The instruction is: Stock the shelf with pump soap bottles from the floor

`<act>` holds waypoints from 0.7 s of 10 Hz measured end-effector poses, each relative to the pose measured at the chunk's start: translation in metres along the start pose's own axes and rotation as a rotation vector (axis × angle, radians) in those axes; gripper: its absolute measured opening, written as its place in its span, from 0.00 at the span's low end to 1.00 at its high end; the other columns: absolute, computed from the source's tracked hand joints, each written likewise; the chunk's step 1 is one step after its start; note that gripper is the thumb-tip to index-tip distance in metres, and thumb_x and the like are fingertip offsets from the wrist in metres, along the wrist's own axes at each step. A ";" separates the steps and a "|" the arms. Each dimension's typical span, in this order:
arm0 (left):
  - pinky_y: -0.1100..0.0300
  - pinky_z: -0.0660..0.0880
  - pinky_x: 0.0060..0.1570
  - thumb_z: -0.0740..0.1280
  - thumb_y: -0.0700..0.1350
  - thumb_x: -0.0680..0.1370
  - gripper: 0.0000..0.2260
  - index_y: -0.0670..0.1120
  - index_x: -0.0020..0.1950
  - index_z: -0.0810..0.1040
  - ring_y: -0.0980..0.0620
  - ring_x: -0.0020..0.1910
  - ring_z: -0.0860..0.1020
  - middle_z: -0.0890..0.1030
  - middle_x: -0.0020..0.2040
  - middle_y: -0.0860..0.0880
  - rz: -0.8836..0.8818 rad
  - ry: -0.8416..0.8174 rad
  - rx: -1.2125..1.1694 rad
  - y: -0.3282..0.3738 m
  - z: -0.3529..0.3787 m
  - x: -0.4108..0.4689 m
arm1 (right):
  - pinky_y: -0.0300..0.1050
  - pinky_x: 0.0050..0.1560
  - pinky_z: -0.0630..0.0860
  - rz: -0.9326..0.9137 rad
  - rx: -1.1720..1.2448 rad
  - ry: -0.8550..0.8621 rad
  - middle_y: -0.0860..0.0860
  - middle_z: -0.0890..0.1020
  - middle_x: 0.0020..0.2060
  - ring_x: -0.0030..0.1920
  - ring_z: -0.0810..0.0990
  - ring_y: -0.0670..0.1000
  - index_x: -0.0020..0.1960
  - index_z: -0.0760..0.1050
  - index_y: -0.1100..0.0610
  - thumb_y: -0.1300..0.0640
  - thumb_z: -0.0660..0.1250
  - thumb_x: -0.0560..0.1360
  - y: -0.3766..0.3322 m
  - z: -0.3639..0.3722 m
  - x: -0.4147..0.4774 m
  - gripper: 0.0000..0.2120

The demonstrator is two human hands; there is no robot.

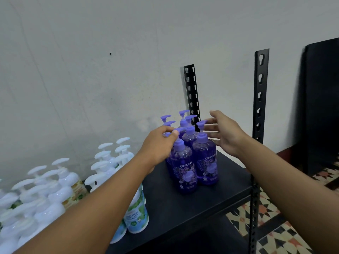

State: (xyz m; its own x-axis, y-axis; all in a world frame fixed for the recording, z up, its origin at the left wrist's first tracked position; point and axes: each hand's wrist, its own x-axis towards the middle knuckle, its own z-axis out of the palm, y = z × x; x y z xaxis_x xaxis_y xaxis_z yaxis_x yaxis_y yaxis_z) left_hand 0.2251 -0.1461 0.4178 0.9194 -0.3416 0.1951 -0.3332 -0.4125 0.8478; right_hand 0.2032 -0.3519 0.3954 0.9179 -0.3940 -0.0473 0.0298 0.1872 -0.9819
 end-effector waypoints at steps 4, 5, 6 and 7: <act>0.40 0.79 0.59 0.63 0.52 0.83 0.06 0.56 0.57 0.78 0.40 0.54 0.83 0.83 0.54 0.48 0.006 -0.007 0.003 0.000 0.000 -0.002 | 0.53 0.59 0.73 -0.083 0.017 0.052 0.51 0.81 0.55 0.56 0.78 0.54 0.58 0.77 0.53 0.46 0.62 0.79 0.000 0.003 -0.020 0.13; 0.46 0.79 0.59 0.63 0.53 0.83 0.15 0.51 0.69 0.73 0.44 0.55 0.82 0.81 0.57 0.48 -0.011 -0.011 0.049 0.007 -0.003 -0.019 | 0.44 0.55 0.71 -0.254 -0.172 0.154 0.46 0.78 0.60 0.58 0.76 0.47 0.66 0.72 0.51 0.44 0.62 0.81 -0.006 0.013 -0.038 0.18; 0.58 0.76 0.50 0.64 0.52 0.82 0.11 0.50 0.63 0.76 0.53 0.50 0.80 0.81 0.54 0.52 0.040 0.109 0.123 0.009 -0.026 -0.049 | 0.39 0.51 0.71 -0.469 -0.281 0.153 0.46 0.75 0.62 0.53 0.77 0.39 0.68 0.72 0.51 0.45 0.65 0.80 -0.007 0.035 -0.070 0.19; 0.72 0.72 0.41 0.65 0.48 0.81 0.06 0.48 0.53 0.81 0.61 0.44 0.79 0.81 0.45 0.59 0.092 0.277 0.183 0.014 -0.061 -0.090 | 0.48 0.62 0.76 -0.615 -0.379 0.114 0.45 0.76 0.61 0.60 0.76 0.43 0.60 0.77 0.46 0.43 0.67 0.76 -0.004 0.060 -0.103 0.15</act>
